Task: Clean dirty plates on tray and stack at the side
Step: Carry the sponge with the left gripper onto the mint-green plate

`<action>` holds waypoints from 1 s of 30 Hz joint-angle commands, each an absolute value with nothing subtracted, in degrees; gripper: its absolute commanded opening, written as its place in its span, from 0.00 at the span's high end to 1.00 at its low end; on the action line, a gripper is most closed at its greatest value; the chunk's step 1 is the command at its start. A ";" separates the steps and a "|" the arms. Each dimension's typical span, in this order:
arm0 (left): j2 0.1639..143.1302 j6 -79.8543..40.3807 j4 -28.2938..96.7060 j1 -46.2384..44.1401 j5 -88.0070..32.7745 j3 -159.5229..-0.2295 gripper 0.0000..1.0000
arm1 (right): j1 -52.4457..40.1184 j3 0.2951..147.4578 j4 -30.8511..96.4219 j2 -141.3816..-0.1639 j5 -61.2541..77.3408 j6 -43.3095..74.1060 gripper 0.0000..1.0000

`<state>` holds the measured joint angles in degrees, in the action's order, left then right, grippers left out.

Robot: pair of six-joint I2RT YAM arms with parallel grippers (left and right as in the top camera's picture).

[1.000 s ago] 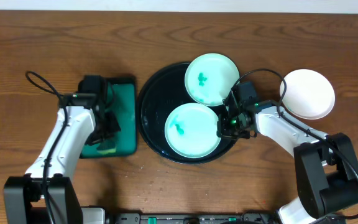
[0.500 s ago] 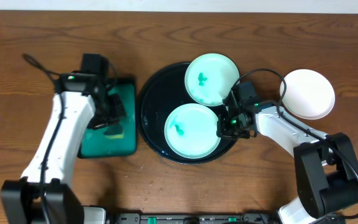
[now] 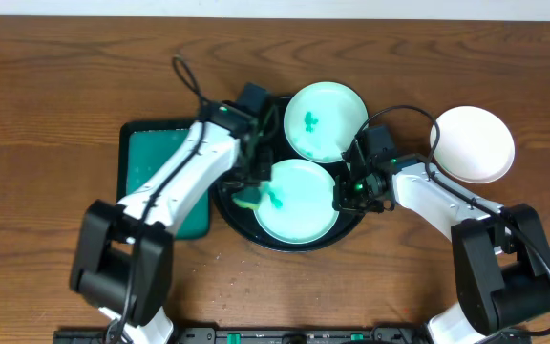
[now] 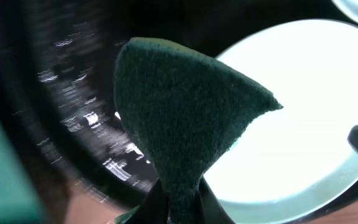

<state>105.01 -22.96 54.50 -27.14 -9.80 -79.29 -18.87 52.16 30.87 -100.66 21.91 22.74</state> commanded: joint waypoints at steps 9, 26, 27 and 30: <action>115.72 -27.88 46.17 -31.24 -11.66 -80.27 0.93 | -20.47 50.57 31.07 -103.39 23.00 20.71 0.99; 128.40 -27.27 41.56 -42.76 -28.34 -80.27 0.93 | -20.47 50.57 31.94 -103.39 22.98 20.49 0.99; 128.38 -26.55 40.38 -43.57 -31.55 -80.27 0.93 | -20.47 50.57 32.03 -103.42 23.00 20.47 0.99; 128.38 -26.46 37.36 -45.04 -38.04 -80.27 0.93 | -20.47 50.57 32.18 -103.39 23.03 20.49 0.99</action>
<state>119.42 -28.16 44.77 -36.56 -8.99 -82.87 -18.85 52.18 31.79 -100.64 21.85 22.09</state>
